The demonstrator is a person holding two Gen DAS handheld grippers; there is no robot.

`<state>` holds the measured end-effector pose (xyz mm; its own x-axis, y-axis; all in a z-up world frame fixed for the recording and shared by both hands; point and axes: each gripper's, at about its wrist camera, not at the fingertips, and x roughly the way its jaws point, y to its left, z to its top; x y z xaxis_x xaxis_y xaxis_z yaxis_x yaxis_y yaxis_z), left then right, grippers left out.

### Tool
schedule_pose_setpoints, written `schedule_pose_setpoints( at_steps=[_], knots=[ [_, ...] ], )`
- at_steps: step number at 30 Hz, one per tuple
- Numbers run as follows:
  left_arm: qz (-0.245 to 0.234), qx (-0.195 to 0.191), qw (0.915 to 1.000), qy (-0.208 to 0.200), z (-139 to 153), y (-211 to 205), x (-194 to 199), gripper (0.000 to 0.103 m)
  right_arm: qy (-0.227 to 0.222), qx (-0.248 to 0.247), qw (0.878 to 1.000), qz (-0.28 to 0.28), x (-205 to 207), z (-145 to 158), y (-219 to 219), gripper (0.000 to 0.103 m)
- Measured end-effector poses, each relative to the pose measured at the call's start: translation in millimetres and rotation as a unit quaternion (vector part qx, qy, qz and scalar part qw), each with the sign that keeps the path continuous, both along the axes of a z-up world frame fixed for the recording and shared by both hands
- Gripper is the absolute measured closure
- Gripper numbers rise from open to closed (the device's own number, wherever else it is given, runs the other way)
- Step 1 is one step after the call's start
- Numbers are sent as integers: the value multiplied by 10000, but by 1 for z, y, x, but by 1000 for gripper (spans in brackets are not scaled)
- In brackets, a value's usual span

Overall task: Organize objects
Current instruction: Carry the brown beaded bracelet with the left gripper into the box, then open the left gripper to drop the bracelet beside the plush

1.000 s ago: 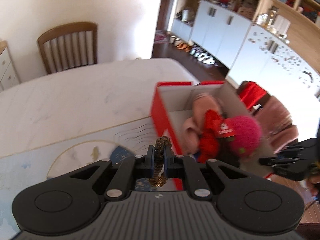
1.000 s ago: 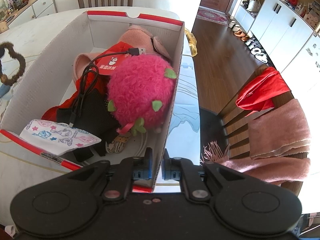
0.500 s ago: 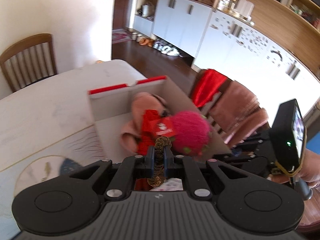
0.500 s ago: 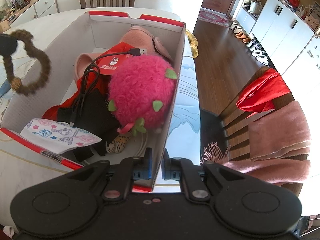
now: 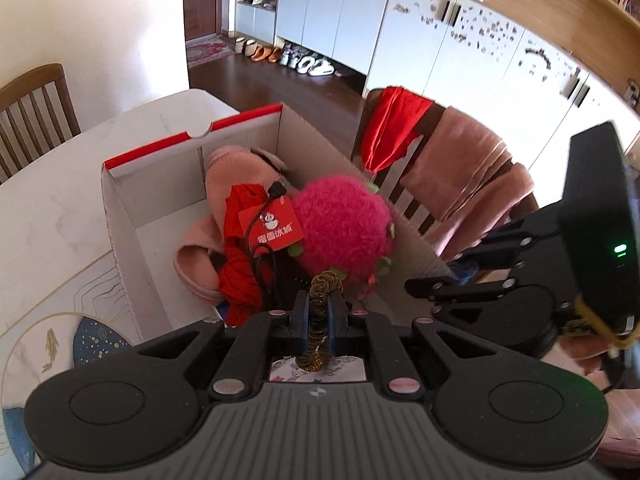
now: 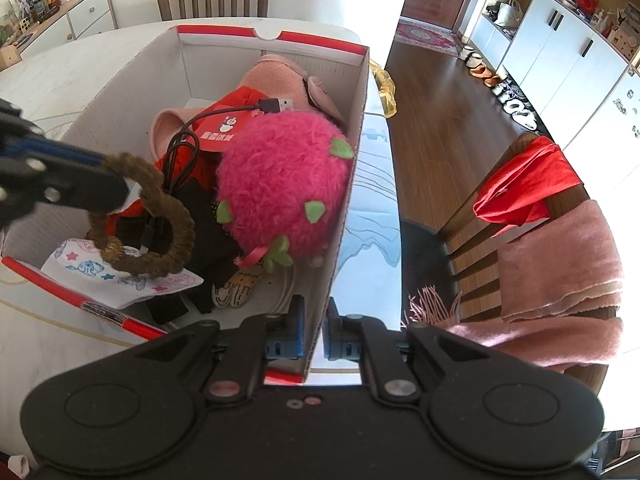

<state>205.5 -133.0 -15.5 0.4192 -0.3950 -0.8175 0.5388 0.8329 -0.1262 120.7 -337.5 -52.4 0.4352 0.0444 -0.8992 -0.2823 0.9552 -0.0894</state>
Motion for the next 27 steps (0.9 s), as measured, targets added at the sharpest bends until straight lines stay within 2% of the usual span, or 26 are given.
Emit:
schedule_pose_setpoints(
  at_steps=[18,27],
  knots=[
    [73,609,9977,305,-55,6,19,95,-17,-18,10000,-61,-1,0,3,94],
    [70,571,9976,397,-56,11,20,95,-42,-22,9999,-114,-3,2,2,94]
  ],
)
